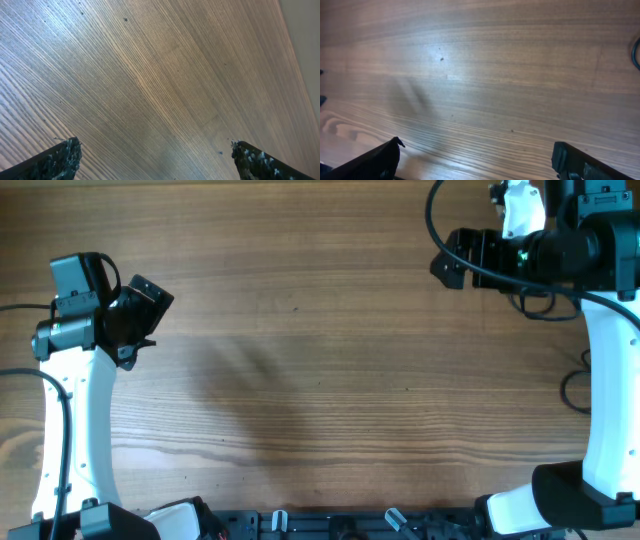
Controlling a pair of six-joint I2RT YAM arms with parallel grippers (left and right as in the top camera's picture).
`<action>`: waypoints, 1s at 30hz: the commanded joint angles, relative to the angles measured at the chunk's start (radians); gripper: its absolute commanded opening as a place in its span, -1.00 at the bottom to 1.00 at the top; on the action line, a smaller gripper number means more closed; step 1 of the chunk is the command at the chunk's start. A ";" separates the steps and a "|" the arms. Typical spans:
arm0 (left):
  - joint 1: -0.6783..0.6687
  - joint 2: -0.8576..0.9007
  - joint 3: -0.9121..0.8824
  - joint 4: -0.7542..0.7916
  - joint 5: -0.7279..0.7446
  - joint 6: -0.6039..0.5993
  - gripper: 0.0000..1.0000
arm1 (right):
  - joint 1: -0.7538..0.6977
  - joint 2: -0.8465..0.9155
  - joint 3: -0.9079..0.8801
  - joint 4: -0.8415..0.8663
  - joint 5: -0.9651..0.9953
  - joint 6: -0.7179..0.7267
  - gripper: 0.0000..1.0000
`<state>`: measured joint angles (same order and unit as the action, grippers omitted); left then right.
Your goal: Untangle cables
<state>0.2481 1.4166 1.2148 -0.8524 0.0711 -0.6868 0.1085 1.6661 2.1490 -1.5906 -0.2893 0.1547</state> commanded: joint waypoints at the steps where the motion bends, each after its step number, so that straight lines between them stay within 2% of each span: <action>1: 0.003 0.005 -0.005 0.002 -0.017 -0.006 1.00 | 0.018 0.004 0.003 0.003 0.018 -0.101 0.99; 3: 0.003 0.005 -0.005 0.002 -0.017 -0.006 1.00 | 0.031 0.008 0.003 0.001 0.016 -0.148 0.99; 7: 0.003 0.005 -0.005 0.002 -0.017 -0.006 1.00 | 0.071 -0.013 0.003 0.044 -0.004 -0.154 0.99; 12: 0.003 0.005 -0.005 0.002 -0.017 -0.006 1.00 | 0.148 -0.114 -0.062 0.221 0.008 -0.182 0.99; 16: 0.003 0.005 -0.005 0.002 -0.017 -0.006 1.00 | 0.156 -0.285 -0.404 0.551 0.000 -0.180 1.00; 21: 0.003 0.005 -0.005 0.002 -0.017 -0.006 1.00 | 0.156 -0.592 -0.998 1.074 -0.002 -0.188 0.99; 24: 0.003 0.005 -0.005 0.002 -0.017 -0.006 1.00 | 0.156 -0.799 -1.323 1.361 -0.002 -0.266 0.99; 27: 0.003 0.005 -0.005 0.002 -0.017 -0.006 1.00 | 0.156 -1.037 -1.632 1.588 0.002 -0.418 0.99; 30: 0.003 0.005 -0.005 0.002 -0.017 -0.006 1.00 | 0.156 -1.232 -1.824 1.689 0.002 -0.533 1.00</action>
<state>0.2481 1.4170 1.2144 -0.8524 0.0711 -0.6868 0.2638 0.5453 0.4324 0.0513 -0.2874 -0.2401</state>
